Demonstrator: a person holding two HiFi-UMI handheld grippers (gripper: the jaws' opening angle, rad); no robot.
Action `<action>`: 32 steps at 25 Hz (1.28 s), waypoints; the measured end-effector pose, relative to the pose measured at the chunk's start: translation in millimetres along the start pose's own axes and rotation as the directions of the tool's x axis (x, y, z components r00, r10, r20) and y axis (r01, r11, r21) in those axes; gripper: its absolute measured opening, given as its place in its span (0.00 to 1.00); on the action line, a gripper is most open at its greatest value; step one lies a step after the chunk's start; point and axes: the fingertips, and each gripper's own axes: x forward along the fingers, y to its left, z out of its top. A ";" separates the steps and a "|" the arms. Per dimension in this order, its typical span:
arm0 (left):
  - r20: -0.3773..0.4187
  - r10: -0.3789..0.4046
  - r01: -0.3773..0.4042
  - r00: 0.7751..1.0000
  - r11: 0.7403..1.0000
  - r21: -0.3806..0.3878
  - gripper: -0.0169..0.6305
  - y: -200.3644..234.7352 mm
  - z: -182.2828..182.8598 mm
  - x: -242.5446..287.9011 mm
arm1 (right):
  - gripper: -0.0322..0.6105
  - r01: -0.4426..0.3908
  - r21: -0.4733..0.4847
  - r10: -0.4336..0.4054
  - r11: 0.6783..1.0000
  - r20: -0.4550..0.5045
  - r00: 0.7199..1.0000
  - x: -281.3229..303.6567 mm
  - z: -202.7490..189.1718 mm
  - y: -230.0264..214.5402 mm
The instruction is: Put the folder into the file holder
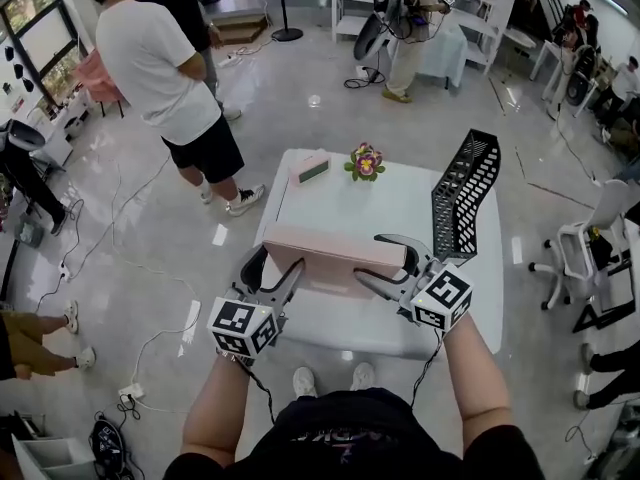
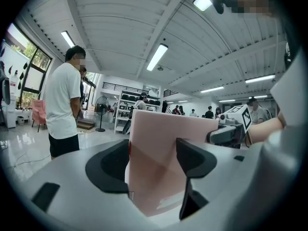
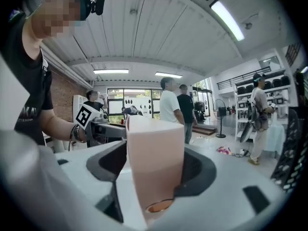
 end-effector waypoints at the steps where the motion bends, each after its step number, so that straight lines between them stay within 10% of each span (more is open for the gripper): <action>1: 0.000 0.009 -0.009 1.000 1.000 -0.002 0.50 -0.1 0.2 -0.1 | 0.51 -0.022 -0.013 0.022 1.000 -0.012 1.000 3.1 -1.0 1.4; 20: 0.027 0.129 -0.129 0.991 0.992 -0.010 0.45 -21.2 2.6 11.3 | 0.30 0.042 -0.119 -0.042 0.992 0.008 0.999 -12.6 -13.6 3.4; 32: 0.030 -0.061 0.061 0.998 0.998 0.003 0.04 -132.6 5.4 80.4 | 0.28 0.313 0.064 -0.317 0.948 0.069 0.946 -121.1 -20.4 -59.6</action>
